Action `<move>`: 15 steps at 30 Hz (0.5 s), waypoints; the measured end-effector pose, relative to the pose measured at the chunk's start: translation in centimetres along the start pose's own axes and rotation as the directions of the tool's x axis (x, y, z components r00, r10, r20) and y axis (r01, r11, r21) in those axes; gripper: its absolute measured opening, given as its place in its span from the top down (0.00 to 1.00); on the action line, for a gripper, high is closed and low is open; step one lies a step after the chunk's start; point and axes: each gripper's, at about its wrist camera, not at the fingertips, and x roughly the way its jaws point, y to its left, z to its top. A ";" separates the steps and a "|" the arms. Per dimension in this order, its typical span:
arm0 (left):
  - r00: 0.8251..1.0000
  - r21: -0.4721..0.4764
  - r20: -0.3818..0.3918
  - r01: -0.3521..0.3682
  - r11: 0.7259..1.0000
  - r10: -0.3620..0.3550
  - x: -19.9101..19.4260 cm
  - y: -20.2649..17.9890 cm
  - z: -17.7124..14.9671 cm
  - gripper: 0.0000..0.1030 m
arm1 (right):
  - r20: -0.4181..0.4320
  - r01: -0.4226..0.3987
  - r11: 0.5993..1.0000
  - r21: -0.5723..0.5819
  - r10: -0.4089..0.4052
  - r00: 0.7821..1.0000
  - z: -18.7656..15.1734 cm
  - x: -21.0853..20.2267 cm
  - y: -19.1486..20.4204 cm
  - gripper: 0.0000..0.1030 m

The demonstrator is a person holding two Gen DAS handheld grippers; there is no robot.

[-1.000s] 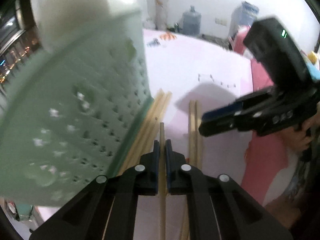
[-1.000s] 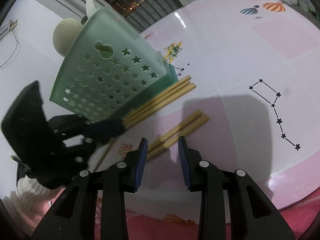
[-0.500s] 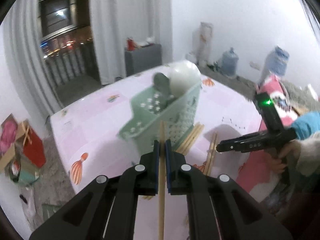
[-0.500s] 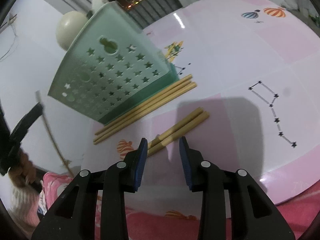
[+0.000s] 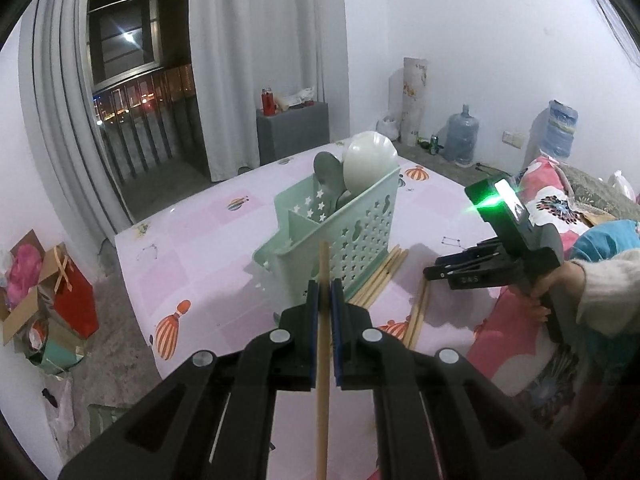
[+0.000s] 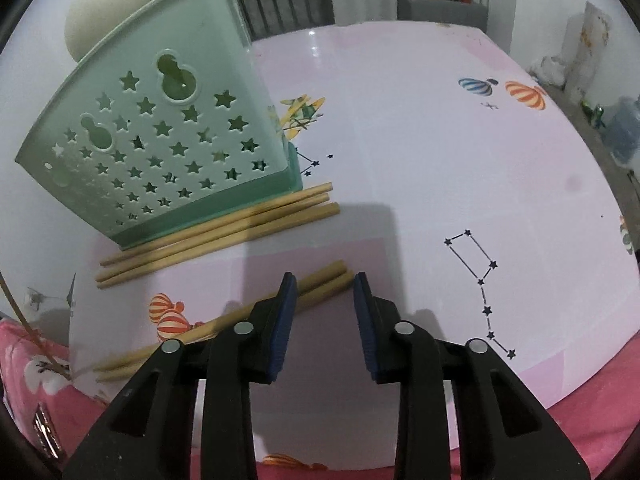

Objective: Organize utensils
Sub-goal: 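Grasp a chopstick with the right gripper while the left gripper holds its chopstick upright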

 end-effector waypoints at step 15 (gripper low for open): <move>0.999 -0.041 0.031 0.021 0.999 -0.020 -0.6 1.3 -1.5 0.94 | -0.029 0.126 0.987 -0.097 -0.130 0.991 1.0 1.0 -1.1 0.85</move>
